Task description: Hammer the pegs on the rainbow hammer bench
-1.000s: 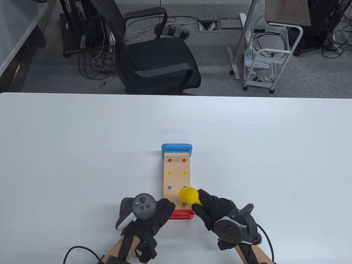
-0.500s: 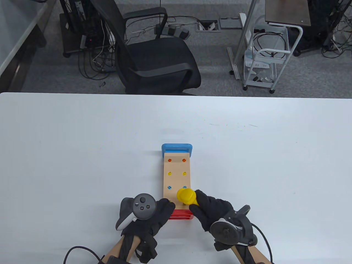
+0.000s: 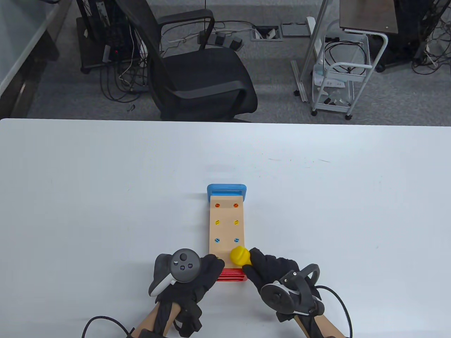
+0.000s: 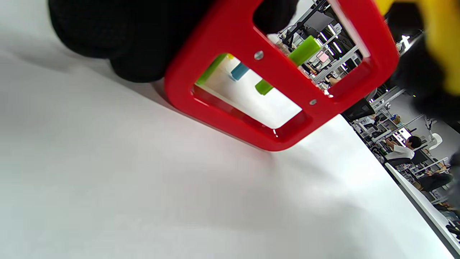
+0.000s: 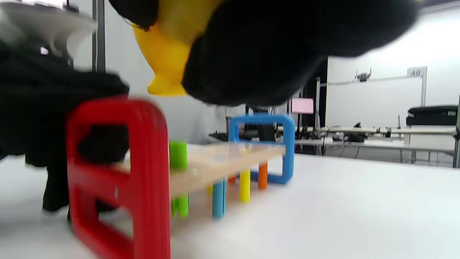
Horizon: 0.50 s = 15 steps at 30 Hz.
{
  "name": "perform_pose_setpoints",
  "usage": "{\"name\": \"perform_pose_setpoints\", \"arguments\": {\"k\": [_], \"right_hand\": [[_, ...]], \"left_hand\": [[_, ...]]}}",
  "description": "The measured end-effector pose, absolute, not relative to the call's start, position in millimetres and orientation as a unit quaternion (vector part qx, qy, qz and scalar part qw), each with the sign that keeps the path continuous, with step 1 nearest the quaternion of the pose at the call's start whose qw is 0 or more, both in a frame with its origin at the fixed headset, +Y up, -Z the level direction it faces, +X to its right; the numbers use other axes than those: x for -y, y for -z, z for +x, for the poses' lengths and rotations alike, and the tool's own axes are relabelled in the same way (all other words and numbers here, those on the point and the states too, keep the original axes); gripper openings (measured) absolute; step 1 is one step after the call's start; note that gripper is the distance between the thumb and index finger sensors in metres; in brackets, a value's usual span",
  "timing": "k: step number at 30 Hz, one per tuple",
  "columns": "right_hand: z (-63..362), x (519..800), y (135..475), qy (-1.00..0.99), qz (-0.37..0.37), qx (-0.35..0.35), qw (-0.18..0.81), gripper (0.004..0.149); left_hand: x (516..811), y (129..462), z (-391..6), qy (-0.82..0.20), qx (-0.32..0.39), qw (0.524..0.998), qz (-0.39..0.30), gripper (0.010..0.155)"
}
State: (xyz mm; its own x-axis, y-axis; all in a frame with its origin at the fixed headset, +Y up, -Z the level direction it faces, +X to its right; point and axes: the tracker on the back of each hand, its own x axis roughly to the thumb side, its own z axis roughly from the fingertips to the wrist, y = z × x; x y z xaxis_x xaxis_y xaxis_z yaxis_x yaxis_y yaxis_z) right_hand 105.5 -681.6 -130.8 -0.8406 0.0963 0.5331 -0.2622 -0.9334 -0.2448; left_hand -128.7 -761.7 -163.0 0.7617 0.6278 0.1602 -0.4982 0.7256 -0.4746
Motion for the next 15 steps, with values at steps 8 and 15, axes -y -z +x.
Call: {"name": "perform_pose_setpoints", "arguments": {"k": [8,15], "right_hand": [[96.1,699.5,137.2,-0.954,0.277,0.099,0.059,0.061],[91.5,720.5,141.3,-0.964,0.259,0.051,0.019,0.062]], "left_hand": [[761.4,163.1,-128.1,-0.308,0.158,0.915,-0.208,0.056],[761.3,163.5,-127.8,-0.309,0.159,0.914,-0.211,0.056]]}}
